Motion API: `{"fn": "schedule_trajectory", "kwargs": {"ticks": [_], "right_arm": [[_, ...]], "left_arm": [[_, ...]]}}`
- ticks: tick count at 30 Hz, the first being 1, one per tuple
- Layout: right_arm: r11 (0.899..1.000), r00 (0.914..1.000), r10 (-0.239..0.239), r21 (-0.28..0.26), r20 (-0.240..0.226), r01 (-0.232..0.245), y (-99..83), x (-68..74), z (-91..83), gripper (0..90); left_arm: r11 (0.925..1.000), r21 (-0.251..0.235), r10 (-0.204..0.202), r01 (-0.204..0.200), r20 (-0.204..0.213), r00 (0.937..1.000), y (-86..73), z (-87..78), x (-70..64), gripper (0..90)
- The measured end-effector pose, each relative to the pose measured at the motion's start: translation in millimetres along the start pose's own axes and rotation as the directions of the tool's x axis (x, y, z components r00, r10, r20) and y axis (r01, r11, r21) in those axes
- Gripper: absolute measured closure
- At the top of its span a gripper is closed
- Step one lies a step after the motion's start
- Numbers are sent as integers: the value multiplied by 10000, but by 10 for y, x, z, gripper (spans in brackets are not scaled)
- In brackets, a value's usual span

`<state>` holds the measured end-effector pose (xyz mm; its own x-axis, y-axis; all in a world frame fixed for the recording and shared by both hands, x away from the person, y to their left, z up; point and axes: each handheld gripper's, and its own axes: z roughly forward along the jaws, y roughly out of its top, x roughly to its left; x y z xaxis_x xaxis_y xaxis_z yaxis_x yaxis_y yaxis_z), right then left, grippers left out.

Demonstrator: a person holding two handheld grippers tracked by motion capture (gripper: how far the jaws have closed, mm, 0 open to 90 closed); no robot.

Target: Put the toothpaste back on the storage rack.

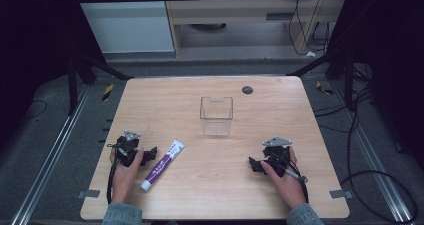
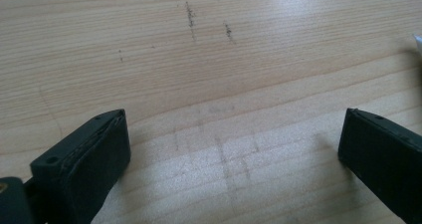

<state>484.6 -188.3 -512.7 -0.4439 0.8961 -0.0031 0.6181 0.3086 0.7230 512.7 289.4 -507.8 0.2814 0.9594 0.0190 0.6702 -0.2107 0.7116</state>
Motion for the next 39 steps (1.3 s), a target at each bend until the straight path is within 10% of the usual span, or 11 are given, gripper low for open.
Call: {"fn": "schedule_trajectory", "kwargs": {"ticks": [25, 29, 33, 36, 39], "right_arm": [[9999, 9998, -114, 13, -152, 114, 3, 8, 1, 4], [9999, 9998, -110, 14, -146, 110, 4, 8, 1, 4], [10000, 9999, -85, 13, -138, 85, 6, 10, 2, 4], [9999, 9999, 110, 25, 1, -110, 9, 20, 1, 6], [10000, 10000, 39, -6, 68, -39, 6, 16, 5, 6]], "left_arm": [[9975, -658, -234, 249, 236, 9994, 80, -221, 68, 61], [9952, -967, 195, -125, 721, 9972, 144, -371, 25, 69], [9921, -1035, 742, -703, 346, 9966, 209, -471, -69, 69], [9817, -723, 1737, -1761, -394, 9840, 323, -514, -245, 69], [9751, -609, 2137, -2133, -7, 9769, 445, -532, -376, 76]]}}
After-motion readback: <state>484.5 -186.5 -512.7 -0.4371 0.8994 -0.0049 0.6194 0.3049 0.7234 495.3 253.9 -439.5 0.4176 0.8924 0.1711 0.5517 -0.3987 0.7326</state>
